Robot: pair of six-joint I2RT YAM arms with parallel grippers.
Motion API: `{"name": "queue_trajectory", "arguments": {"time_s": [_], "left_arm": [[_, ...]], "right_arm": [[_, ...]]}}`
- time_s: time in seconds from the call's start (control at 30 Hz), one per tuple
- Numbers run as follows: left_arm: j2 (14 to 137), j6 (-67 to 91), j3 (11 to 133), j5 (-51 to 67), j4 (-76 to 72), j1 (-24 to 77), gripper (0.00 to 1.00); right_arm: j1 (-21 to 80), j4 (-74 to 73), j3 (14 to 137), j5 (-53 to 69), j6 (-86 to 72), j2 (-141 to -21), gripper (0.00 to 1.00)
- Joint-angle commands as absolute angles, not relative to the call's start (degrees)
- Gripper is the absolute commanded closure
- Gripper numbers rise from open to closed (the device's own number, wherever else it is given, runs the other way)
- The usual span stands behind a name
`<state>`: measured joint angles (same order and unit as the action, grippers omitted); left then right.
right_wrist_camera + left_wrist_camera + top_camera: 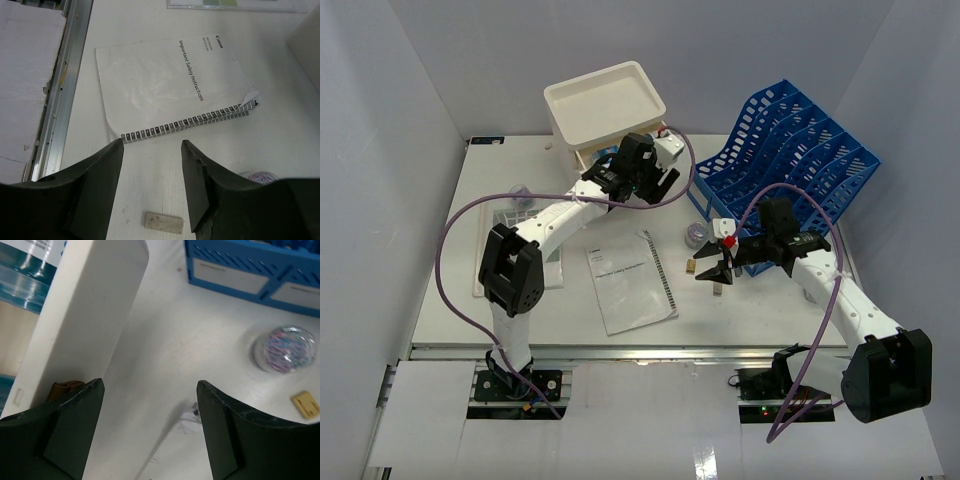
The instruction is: Organize the desk
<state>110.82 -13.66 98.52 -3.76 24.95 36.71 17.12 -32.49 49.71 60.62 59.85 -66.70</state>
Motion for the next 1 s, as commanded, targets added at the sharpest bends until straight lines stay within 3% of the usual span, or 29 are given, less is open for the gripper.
{"name": "queue_trajectory", "arguments": {"time_s": [0.0,0.33,0.63,0.83,0.97], "left_arm": [[112.4,-11.7,104.3,-10.8,22.8,32.4,0.12],[118.4,-5.1,113.9,-7.8,25.9,27.2,0.07],[111.6,-2.5,108.9,-0.6,24.4,27.2,0.06],[93.4,4.3,87.8,7.4,17.4,26.2,0.02],[75.5,11.0,70.3,10.6,15.6,20.1,0.02]], "right_arm": [[16.5,-32.3,49.2,62.5,60.4,-65.3,0.43],[15.6,-32.4,49.3,62.9,59.9,-65.7,0.41],[15.4,-32.2,49.5,62.5,59.0,-66.1,0.39],[15.7,-21.6,48.1,59.6,43.8,-67.0,0.35],[22.1,-11.4,50.2,43.2,29.3,-69.5,0.32]]}}
